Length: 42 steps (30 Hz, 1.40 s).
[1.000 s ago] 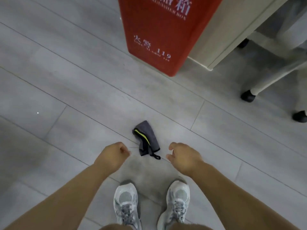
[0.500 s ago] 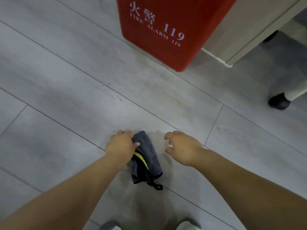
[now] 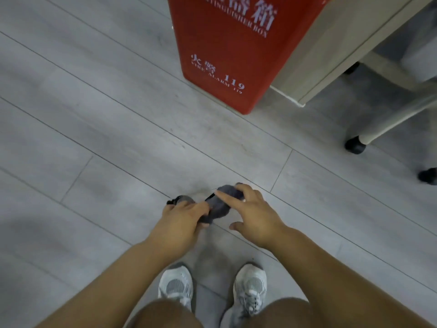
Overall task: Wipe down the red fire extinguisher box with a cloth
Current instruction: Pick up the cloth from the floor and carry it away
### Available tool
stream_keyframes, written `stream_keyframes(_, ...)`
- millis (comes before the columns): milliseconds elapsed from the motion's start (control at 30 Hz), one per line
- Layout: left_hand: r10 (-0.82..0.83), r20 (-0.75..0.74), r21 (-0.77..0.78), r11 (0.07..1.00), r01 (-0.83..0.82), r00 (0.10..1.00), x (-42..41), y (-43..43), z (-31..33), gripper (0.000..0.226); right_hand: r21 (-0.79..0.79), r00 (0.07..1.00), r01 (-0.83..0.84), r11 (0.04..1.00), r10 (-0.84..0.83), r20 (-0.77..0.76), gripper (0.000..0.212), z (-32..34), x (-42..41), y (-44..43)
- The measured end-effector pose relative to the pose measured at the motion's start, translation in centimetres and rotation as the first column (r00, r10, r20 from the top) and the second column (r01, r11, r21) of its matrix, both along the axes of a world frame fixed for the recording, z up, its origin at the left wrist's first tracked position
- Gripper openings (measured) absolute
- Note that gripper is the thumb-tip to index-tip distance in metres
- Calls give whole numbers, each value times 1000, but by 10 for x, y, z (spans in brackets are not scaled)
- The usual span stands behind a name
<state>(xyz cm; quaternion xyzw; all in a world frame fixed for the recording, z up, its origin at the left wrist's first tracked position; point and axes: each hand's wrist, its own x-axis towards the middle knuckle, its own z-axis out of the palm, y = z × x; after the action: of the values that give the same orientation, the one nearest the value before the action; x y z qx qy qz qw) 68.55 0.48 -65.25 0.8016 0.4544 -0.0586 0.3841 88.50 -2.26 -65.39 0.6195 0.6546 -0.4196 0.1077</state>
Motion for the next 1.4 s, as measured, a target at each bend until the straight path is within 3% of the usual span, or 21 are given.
stream_keyframes(100,-5,90,11,1000,4,996,2,9,84,26,51,998,45,998,-47,41,47,74,2,-7)
stream_keyframes(267,48,200,20,998,-53,979,6,20,239,31,59,955,297,953,-296,-35,8,220,15,-7)
stream_keyframes(367,109,244,27,992,-119,964,8,21,329,14,69,893,440,896,-427,-146,6,313,25,-7)
stream_keyframes(467,121,273,66,987,-144,954,17,17,406,11,137,795,592,794,-547,-264,22,396,34,-9)
stream_keyframes(633,126,271,-68,991,-112,954,36,22,507,7,194,590,794,576,-652,-476,31,517,56,-4)
stream_keyframes(733,135,336,-116,988,-101,932,54,26,557,13,244,628,751,613,-550,-551,40,576,75,-1)
stream_keyframes(900,108,491,39,989,-145,864,101,29,607,29,342,816,522,781,-341,-467,46,646,98,-18)
stream_keyframes(1100,-284,445,191,957,220,849,150,21,640,68,370,931,325,870,-227,-284,57,716,119,-62)
stream_keyframes(1167,-391,387,189,920,343,835,165,18,645,64,416,955,284,864,-214,-207,56,727,124,-73)
stream_keyframes(1233,-513,355,202,858,472,782,181,12,646,45,458,954,296,838,-238,-181,55,735,127,-85)
stream_keyframes(1333,-389,422,50,912,408,819,190,2,650,17,505,932,358,786,-335,-139,56,741,130,-99)
stream_keyframes(1400,-329,439,77,941,329,836,189,4,653,12,518,894,416,747,-442,-80,59,741,136,-103)
